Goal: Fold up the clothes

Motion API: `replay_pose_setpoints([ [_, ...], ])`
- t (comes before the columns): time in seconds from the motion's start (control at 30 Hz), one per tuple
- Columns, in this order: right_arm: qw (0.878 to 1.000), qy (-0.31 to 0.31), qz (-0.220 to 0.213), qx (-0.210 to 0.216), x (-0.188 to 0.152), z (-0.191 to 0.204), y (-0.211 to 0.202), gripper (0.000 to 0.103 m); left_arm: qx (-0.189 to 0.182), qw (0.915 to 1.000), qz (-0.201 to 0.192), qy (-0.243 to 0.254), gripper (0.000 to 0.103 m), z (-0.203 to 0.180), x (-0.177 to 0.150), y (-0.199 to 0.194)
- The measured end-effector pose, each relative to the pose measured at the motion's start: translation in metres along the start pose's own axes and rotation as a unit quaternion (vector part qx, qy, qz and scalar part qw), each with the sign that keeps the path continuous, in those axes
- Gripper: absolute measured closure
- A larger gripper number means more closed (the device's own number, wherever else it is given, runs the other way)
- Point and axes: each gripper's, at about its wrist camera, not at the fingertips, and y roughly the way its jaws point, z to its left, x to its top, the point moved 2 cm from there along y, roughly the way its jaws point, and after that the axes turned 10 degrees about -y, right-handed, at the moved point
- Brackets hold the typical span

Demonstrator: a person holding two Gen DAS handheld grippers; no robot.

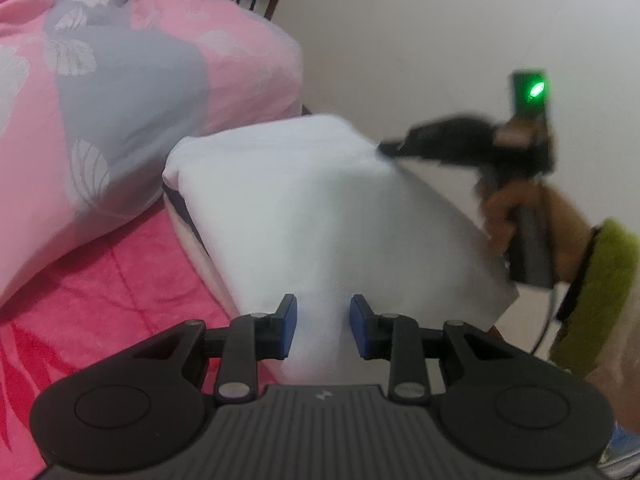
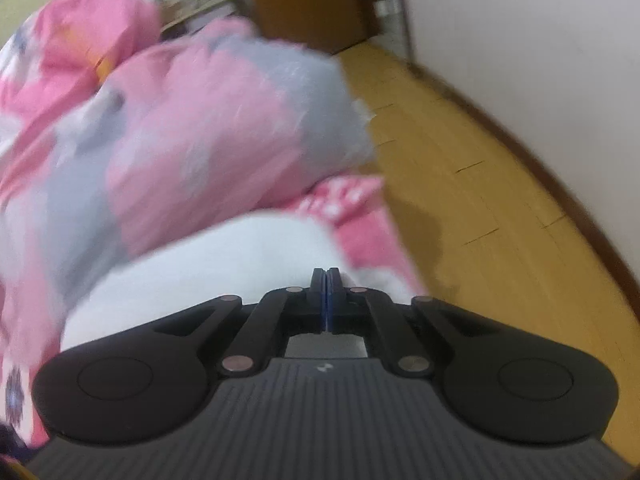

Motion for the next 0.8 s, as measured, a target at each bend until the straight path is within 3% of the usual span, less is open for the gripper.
replay_pose_setpoints([
  [0.27, 0.997, 0.054, 0.047, -0.032, 0.034, -0.02, 0.039, 0.103, -0.012, 0.9999, -0.009, 0.005, 0.072, 0.007, -0.004, 0.001],
  [0.3, 0.996, 0.061, 0.053, -0.036, 0.038, -0.022, 0.044, 0.097, -0.01, 0.9999, -0.01, 0.007, 0.072, 0.007, -0.004, 0.003],
  [0.33, 0.996, 0.065, 0.057, -0.037, 0.042, -0.023, 0.047, 0.097, -0.009, 0.9999, -0.01, 0.008, 0.072, 0.008, -0.005, 0.004],
  [0.5, 0.998, -0.008, -0.006, 0.063, 0.053, 0.023, -0.002, 0.097, -0.016, 0.9998, -0.013, 0.005, 0.072, 0.011, -0.005, 0.005],
  [0.57, 0.985, -0.094, 0.02, 0.143, 0.053, 0.067, -0.003, 0.097, -0.02, 0.9997, -0.014, 0.003, 0.072, 0.013, -0.005, 0.006],
  [0.63, 0.966, -0.163, 0.048, 0.195, 0.051, 0.107, 0.01, 0.097, -0.02, 0.9996, -0.017, 0.006, 0.072, 0.013, -0.007, 0.005],
  [0.7, 0.959, -0.201, 0.078, 0.185, 0.049, 0.133, 0.038, 0.1, -0.018, 0.9996, -0.021, 0.011, 0.072, 0.011, -0.009, 0.003],
  [0.8, 0.975, -0.191, 0.083, 0.081, 0.066, 0.127, 0.072, 0.098, -0.019, 0.9994, -0.023, 0.014, 0.072, 0.012, -0.009, 0.003],
])
